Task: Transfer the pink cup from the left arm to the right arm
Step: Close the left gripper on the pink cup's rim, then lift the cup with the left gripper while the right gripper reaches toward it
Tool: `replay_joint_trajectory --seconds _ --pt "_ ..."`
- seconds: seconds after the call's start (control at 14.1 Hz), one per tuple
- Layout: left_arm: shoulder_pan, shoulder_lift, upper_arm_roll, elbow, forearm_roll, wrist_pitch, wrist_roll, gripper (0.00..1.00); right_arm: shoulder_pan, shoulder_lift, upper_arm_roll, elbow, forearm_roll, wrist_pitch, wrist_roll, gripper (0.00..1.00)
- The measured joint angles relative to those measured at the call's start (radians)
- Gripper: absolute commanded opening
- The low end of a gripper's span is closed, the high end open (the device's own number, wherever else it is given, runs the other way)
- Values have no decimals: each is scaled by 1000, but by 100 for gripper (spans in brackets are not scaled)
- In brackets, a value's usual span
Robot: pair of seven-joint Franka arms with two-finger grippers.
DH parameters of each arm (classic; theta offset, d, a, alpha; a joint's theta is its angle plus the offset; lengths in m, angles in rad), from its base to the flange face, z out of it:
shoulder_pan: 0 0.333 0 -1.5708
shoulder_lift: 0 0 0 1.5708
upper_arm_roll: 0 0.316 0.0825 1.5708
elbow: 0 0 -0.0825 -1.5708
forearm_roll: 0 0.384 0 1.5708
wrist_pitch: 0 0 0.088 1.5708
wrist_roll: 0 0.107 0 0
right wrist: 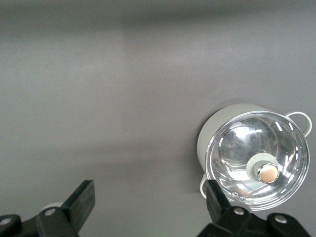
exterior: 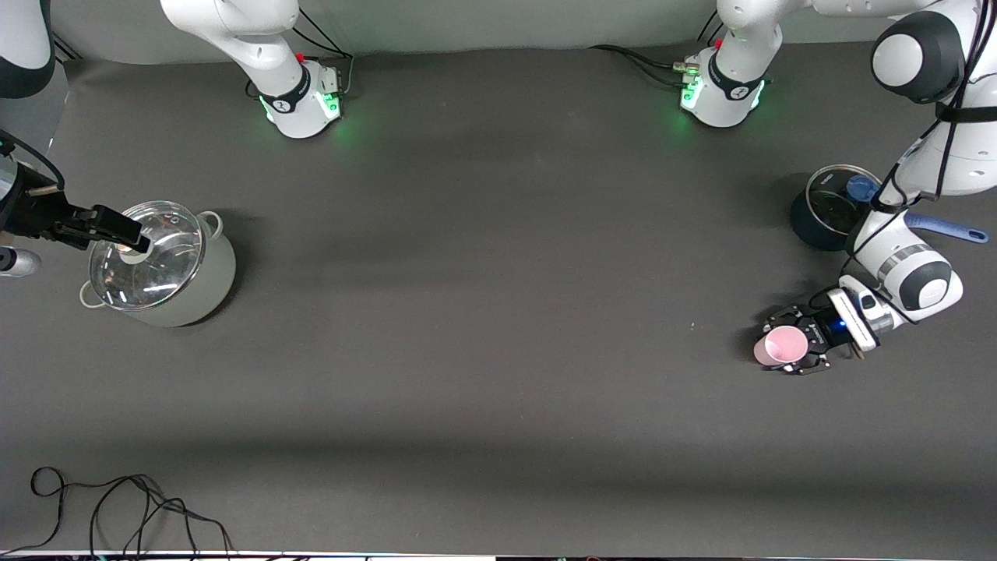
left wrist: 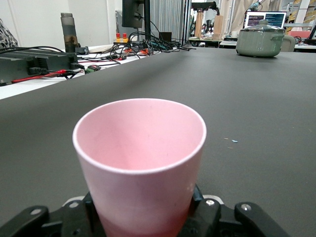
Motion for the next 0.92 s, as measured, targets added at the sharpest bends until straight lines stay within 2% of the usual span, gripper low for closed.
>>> replay_joint_trajectory --seconds 0.07,0.35,0.64,0.78,0.92 --pt "0 0 0 0 0 0 -3 45 0 0 0 0 0 0 8 100" --pt "-14 -17 -8 10 -2 25 -113 43 1 0 1 0 42 -1 178 100" --pt "-118 -131 -27 14 -19 111 -343 38 50 0 4 1 82 -2 461 99" --pt "-174 -204 -66 -14 -79 197 -404 36 85 0 5 1 83 -9 624 99" --pt "-209 -270 -134 -67 -145 291 -417 36 98 0 6 1 103 -45 783 99"
